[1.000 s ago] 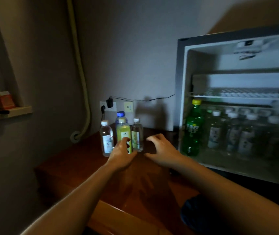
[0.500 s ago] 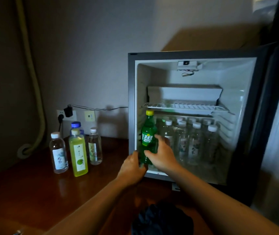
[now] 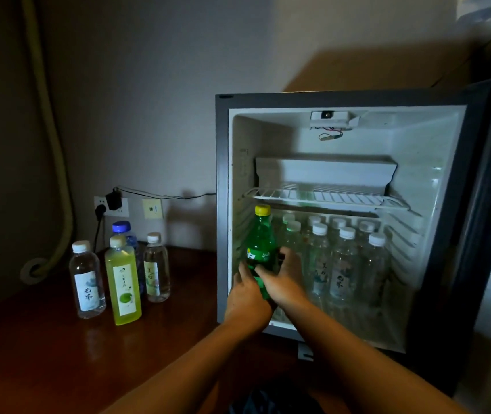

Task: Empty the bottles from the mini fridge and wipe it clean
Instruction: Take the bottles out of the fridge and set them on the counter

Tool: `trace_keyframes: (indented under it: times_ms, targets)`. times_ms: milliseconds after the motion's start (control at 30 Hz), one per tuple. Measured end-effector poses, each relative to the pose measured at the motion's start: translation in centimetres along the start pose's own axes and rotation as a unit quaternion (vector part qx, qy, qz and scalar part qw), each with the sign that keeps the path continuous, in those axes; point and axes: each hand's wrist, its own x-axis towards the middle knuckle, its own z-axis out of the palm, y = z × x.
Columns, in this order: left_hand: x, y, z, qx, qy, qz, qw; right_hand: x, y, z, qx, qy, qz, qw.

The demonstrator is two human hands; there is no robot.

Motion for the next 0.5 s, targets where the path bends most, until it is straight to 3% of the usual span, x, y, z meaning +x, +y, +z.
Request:
trace_keyframes:
  times_ms: [100,200,300,400,500]
  targets:
    - [0.6,0.3,0.1,0.013,0.004,0.016,1.000,0.0,-0.2,-0.4,0.031,0.017,0.028,0.999]
    - [1.3,0.6,0.3,-0.001,0.019,0.029,0.999,-0.7,0.6,-0.8,0.007,0.063,-0.058,0.996]
    - [1.8,0.7,0.6,-0.071,0.025,0.011,0.997,-1.0,0.9,-1.8,0.090,0.059,-0.086,0.990]
    - [2.3,0.5,0.7,-0.121,0.012,0.018,0.992,1.3,2.3,-3.4,-0.080,0.137,-0.185,0.970]
    - [3.0,0.6,0.6,-0.125,0.008,0.012,0.992,3.2,2.2,-4.4,-0.318,0.097,-0.257,0.907]
